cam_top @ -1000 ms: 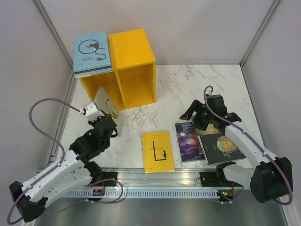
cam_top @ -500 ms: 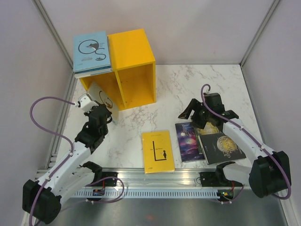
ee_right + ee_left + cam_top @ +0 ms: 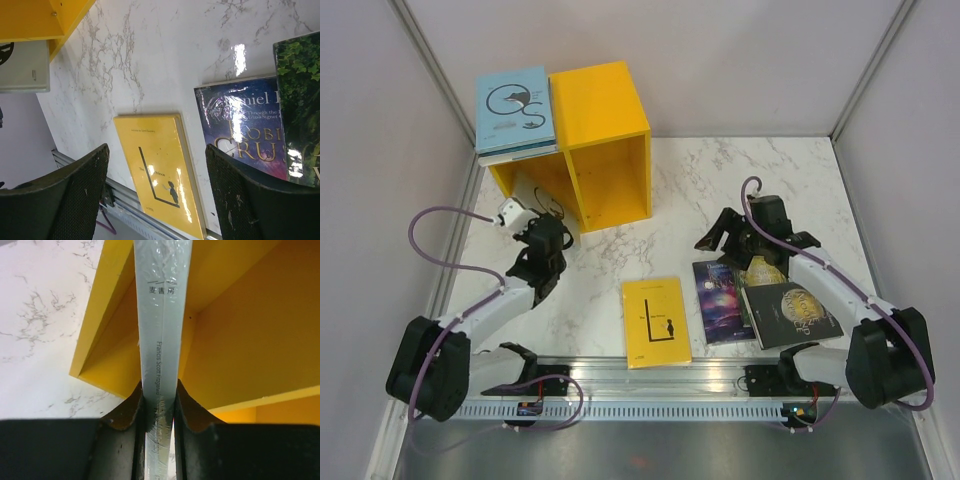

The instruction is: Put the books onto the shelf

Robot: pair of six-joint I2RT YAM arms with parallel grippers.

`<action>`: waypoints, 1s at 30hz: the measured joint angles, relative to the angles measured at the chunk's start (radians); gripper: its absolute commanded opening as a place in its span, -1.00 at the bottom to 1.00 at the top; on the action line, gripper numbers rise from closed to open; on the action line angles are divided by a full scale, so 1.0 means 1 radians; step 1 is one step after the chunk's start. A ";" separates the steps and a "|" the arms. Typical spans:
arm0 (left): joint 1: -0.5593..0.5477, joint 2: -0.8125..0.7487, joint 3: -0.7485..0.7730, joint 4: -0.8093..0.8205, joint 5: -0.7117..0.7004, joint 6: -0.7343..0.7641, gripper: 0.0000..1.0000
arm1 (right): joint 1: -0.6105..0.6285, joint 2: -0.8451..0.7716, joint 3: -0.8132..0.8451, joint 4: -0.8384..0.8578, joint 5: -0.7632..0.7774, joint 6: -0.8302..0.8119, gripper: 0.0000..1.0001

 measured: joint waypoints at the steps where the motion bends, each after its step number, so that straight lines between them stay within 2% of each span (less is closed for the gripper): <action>1: -0.002 0.028 0.002 0.027 -0.013 -0.025 -0.95 | 0.001 0.003 0.000 0.005 -0.005 0.000 0.62; 10: -0.003 0.177 0.048 0.121 -0.061 -0.129 -0.91 | 0.008 0.032 0.000 0.023 -0.021 -0.003 0.55; 16: -0.002 0.232 0.073 0.150 -0.080 -0.128 -0.71 | 0.023 0.042 -0.006 0.037 -0.035 -0.005 0.52; 20: 0.002 0.274 0.104 0.161 -0.097 -0.118 -0.38 | 0.024 0.042 -0.014 0.042 -0.039 -0.005 0.50; 22: 0.005 0.297 0.123 0.156 -0.103 -0.110 -0.07 | 0.024 0.042 -0.017 0.047 -0.039 -0.005 0.50; 23: 0.008 0.315 0.135 0.143 -0.103 -0.108 0.19 | 0.024 0.042 -0.019 0.048 -0.039 -0.006 0.50; 26: 0.008 0.369 0.159 0.085 -0.101 -0.108 0.56 | 0.024 0.042 -0.024 0.051 -0.040 -0.008 0.49; 30: 0.008 0.402 0.175 0.021 -0.094 -0.107 0.74 | 0.024 0.043 -0.025 0.054 -0.043 -0.009 0.47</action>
